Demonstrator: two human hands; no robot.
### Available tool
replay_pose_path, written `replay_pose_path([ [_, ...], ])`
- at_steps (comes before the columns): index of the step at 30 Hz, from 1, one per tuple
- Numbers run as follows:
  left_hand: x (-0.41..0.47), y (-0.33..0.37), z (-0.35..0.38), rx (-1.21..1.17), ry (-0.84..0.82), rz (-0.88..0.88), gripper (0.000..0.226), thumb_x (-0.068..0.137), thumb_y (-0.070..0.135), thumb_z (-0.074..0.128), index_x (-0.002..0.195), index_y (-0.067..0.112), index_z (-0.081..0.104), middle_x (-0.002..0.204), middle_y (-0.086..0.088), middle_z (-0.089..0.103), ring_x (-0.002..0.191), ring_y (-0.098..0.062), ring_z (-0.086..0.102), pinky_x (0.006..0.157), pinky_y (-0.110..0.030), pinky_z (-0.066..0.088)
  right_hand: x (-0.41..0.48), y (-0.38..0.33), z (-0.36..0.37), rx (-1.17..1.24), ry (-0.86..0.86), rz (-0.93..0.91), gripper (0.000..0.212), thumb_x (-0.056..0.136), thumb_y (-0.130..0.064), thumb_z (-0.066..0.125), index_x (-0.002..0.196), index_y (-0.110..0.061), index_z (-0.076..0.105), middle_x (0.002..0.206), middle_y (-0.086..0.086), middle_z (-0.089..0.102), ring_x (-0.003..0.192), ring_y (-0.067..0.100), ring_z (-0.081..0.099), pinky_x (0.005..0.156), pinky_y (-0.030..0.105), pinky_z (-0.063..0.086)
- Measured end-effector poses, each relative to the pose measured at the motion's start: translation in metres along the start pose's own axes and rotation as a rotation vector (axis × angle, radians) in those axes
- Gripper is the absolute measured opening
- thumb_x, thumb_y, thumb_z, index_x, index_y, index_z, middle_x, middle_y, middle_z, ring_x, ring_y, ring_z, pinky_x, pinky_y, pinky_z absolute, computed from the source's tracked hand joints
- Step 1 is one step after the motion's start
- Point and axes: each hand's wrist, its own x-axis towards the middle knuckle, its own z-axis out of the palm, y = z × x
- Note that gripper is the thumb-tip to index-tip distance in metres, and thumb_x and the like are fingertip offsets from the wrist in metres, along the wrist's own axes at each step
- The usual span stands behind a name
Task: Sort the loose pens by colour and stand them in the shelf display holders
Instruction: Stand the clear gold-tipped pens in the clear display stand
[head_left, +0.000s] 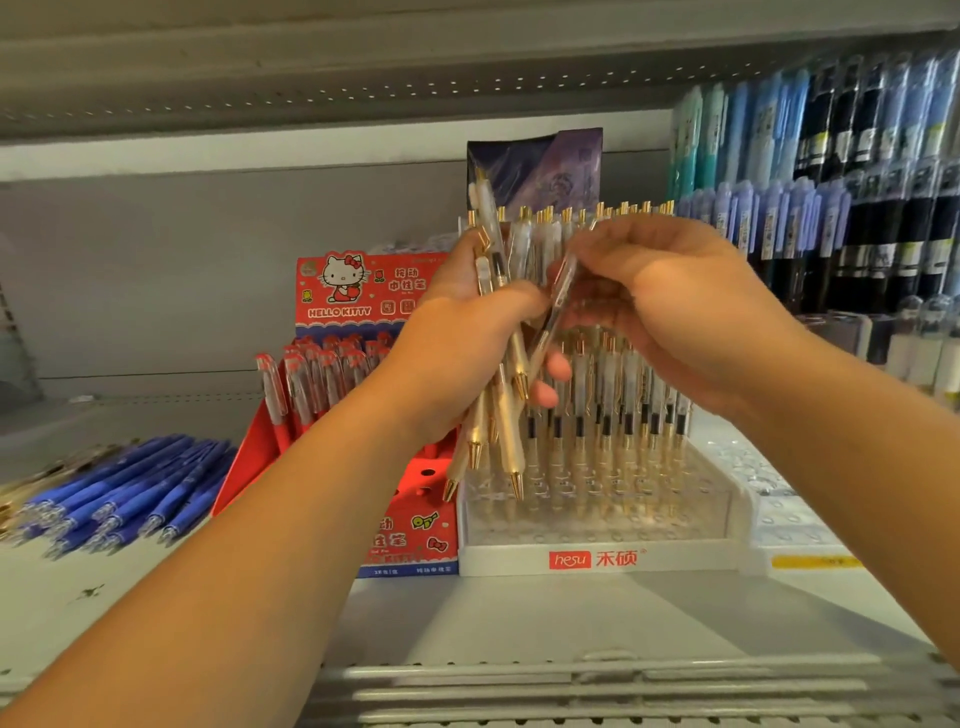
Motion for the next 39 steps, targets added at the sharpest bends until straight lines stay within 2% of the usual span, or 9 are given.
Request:
replay_pose_path([
  [3,0.000,0.000,-0.001,0.091,0.003,0.018,0.036,0.094,0.003,0.054,0.119,0.029,0.052,0.090,-0.009,0.072,0.062,-0.030,0.070,0.050,-0.038,0.056,-0.002,0.001,0.000,0.068,0.053,-0.109,0.012,0.098,-0.013,0.056,0.102,-0.002,0.058,0.088,0.010,0.074,0.084,0.025,0.073,0.076,0.032,0.059],
  [7,-0.005,0.001,-0.010,0.396,0.001,0.112,0.050,0.093,0.006,0.054,0.133,0.034,0.044,0.105,-0.004,0.071,0.078,-0.030,0.073,0.062,-0.045,0.061,-0.009,0.002,0.000,0.002,0.125,-0.230,0.012,0.095,-0.011,0.062,0.102,-0.011,0.052,0.091,0.025,0.069,0.072,0.033,0.073,0.062,0.038,0.061],
  [9,-0.008,0.001,-0.019,0.395,-0.008,0.150,0.047,0.090,0.006,0.055,0.122,0.040,0.048,0.094,-0.004,0.071,0.062,-0.028,0.071,0.049,-0.036,0.057,-0.013,0.005,0.003,-0.093,0.127,-0.290,0.017,0.093,-0.011,0.066,0.103,-0.013,0.052,0.091,0.025,0.066,0.064,0.030,0.073,0.057,0.042,0.061],
  [12,-0.009,0.000,-0.035,0.428,0.060,0.182,0.042,0.085,0.015,0.060,0.107,0.049,0.054,0.084,0.008,0.071,0.056,-0.009,0.065,0.052,-0.025,0.050,-0.014,0.013,0.011,-0.258,0.112,-0.322,0.015,0.089,-0.016,0.071,0.097,-0.016,0.058,0.085,0.014,0.068,0.066,0.025,0.073,0.058,0.047,0.059],
  [18,-0.013,-0.010,-0.053,0.322,0.049,0.138,0.035,0.078,0.020,0.064,0.098,0.048,0.059,0.073,0.014,0.066,0.054,-0.007,0.060,0.052,-0.026,0.043,-0.018,0.027,0.031,-0.276,0.045,-0.306,0.022,0.080,-0.021,0.078,0.090,-0.017,0.060,0.079,0.009,0.070,0.054,0.016,0.065,0.045,0.025,0.054],
  [23,-0.012,-0.008,-0.051,0.323,0.039,0.158,0.040,0.081,0.015,0.064,0.116,0.034,0.055,0.074,0.017,0.068,0.062,-0.002,0.063,0.056,-0.017,0.047,-0.022,0.032,0.035,-0.350,0.068,-0.348,0.023,0.078,-0.027,0.080,0.090,-0.023,0.060,0.079,0.002,0.070,0.059,0.016,0.068,0.049,0.026,0.057],
  [27,-0.013,-0.008,-0.049,0.338,0.053,0.156,0.054,0.080,0.020,0.066,0.130,0.032,0.052,0.095,0.014,0.068,0.085,-0.007,0.066,0.070,-0.020,0.050,-0.020,0.036,0.035,-0.409,0.059,-0.310,0.025,0.076,-0.028,0.082,0.087,-0.025,0.060,0.075,0.001,0.070,0.058,0.014,0.069,0.047,0.031,0.058],
  [33,-0.013,-0.006,-0.047,0.196,0.044,0.158,0.034,0.077,0.013,0.063,0.097,0.040,0.061,0.077,0.005,0.065,0.055,-0.008,0.058,0.050,-0.023,0.044,-0.020,0.045,0.036,-0.646,-0.072,-0.269,0.020,0.078,-0.029,0.079,0.090,-0.026,0.064,0.072,-0.006,0.073,0.063,0.006,0.070,0.055,0.032,0.061],
  [39,-0.012,-0.007,-0.049,0.126,0.047,0.144,0.037,0.077,0.011,0.063,0.111,0.025,0.060,0.077,-0.009,0.057,0.048,-0.014,0.050,0.043,-0.028,0.039,-0.018,0.049,0.037,-0.716,-0.167,-0.197,0.023,0.078,-0.028,0.080,0.092,-0.027,0.062,0.072,-0.009,0.073,0.063,0.002,0.070,0.061,0.031,0.061],
])
